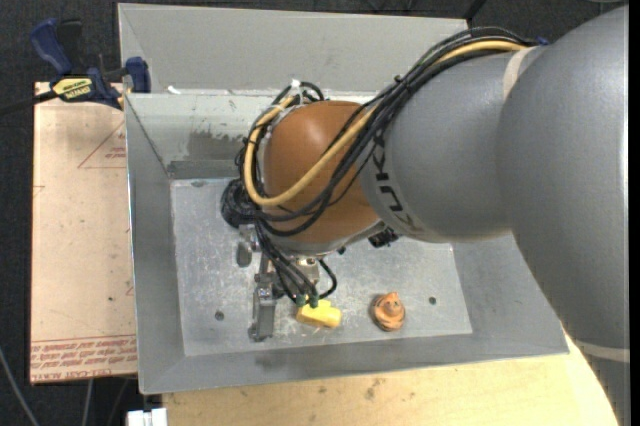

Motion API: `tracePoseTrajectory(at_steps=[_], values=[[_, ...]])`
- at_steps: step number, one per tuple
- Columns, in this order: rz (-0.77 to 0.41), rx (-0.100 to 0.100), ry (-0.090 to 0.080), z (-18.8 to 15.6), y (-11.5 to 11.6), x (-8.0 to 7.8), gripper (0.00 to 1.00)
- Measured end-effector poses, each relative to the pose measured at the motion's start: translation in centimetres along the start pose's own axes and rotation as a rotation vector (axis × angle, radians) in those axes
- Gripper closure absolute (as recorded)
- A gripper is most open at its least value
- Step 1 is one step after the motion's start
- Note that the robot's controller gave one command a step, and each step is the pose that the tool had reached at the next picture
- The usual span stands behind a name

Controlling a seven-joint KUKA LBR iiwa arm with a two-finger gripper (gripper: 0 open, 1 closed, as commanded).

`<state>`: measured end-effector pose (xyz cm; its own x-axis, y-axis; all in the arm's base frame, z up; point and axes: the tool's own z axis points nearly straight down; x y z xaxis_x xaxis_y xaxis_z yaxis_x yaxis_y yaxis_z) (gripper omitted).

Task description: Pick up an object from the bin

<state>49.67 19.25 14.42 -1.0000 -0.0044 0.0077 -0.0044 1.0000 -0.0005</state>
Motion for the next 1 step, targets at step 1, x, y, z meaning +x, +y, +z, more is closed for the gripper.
tracePoseTrajectory(at_steps=[1], values=[[0.004,-0.001,-0.007,-0.43,-0.09,-0.19,0.00]])
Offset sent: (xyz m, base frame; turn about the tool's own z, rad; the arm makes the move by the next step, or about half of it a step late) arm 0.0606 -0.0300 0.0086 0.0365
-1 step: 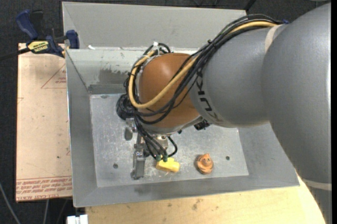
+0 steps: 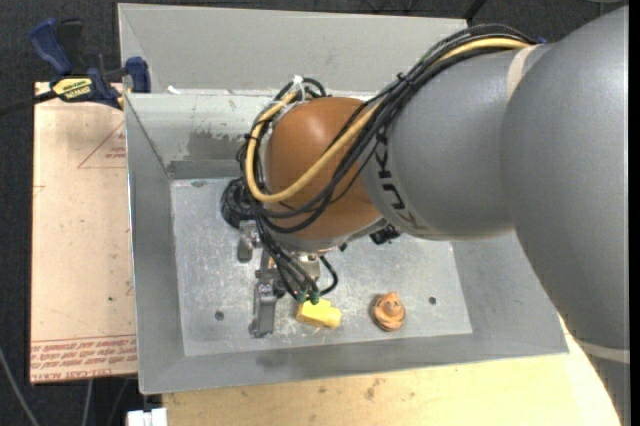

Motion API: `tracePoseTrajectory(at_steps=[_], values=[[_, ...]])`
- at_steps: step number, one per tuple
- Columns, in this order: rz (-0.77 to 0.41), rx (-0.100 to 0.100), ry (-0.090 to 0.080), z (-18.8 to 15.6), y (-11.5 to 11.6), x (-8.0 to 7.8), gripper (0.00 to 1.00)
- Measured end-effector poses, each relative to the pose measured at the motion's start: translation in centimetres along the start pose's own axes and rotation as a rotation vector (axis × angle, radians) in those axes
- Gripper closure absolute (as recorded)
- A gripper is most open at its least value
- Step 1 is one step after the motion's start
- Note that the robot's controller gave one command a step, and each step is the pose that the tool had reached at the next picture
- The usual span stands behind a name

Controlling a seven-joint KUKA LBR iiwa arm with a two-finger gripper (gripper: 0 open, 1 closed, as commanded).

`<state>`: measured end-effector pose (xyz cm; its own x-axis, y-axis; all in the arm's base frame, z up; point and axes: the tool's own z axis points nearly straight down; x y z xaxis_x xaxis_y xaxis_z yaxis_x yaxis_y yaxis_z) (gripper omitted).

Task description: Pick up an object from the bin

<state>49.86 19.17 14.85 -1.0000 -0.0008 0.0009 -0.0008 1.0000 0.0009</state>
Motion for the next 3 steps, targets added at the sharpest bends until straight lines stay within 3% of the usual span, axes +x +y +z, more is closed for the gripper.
tracePoseTrajectory(at_steps=[1,2,3], values=[[0.018,-0.001,0.000,-0.3,-1.6,-3.6,0.00],[-0.061,-0.001,-0.005,2.9,-7.6,-3.3,0.00],[-0.066,0.006,0.002,4.2,-9.7,-5.8,0.00]])
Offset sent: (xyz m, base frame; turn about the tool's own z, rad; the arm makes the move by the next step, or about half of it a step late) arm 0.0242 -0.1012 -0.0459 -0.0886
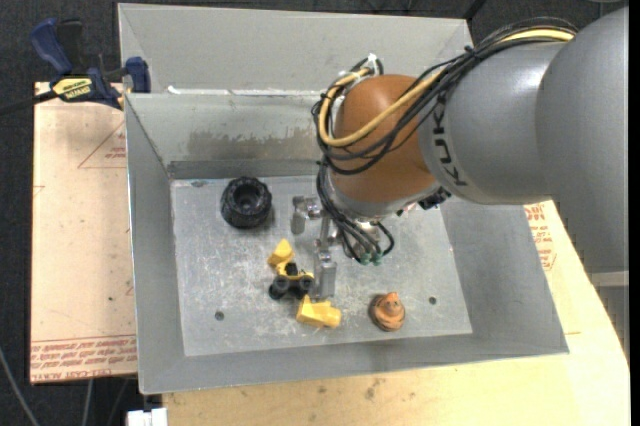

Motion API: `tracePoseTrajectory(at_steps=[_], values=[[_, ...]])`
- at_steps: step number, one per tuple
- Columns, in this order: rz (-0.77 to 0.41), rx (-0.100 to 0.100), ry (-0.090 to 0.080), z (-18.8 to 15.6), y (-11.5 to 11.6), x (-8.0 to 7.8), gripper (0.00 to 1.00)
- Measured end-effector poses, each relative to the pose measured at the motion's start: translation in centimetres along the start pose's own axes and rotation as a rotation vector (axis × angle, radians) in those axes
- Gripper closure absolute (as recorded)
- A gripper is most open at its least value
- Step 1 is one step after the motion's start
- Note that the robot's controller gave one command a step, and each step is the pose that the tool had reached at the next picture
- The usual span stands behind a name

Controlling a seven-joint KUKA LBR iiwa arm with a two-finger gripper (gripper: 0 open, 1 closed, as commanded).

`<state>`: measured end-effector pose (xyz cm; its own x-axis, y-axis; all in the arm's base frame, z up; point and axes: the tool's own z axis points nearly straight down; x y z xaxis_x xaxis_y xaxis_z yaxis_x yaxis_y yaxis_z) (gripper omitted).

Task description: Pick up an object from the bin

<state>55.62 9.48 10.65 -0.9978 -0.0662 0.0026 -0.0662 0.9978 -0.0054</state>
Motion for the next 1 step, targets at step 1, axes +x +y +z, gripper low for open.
tracePoseTrajectory(at_steps=[1], values=[[-0.043,-0.010,-0.008,1.33,2.23,0.09,0.00]])
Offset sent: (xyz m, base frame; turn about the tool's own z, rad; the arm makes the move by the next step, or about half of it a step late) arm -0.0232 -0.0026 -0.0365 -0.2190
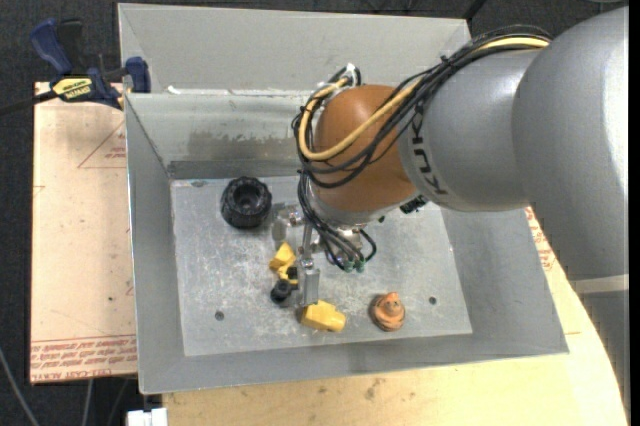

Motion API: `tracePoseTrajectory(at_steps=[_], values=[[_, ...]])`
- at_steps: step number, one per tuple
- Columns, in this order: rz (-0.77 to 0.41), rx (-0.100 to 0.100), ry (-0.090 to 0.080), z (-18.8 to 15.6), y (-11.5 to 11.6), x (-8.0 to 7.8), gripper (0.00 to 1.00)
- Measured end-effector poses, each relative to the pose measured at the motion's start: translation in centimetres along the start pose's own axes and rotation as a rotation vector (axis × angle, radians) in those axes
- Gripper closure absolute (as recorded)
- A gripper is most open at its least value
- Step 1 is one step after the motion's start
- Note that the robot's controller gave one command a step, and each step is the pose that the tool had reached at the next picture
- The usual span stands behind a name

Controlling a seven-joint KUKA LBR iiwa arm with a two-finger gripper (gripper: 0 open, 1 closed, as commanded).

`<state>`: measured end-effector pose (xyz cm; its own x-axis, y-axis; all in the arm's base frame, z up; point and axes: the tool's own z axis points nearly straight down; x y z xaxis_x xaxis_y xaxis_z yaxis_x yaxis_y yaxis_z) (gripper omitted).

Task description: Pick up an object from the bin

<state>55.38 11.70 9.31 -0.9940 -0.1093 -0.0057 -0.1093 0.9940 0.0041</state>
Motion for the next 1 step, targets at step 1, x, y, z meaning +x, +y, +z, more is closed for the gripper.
tracePoseTrajectory(at_steps=[1], values=[[-0.173,0.002,0.004,2.28,-2.17,2.27,1.00]])
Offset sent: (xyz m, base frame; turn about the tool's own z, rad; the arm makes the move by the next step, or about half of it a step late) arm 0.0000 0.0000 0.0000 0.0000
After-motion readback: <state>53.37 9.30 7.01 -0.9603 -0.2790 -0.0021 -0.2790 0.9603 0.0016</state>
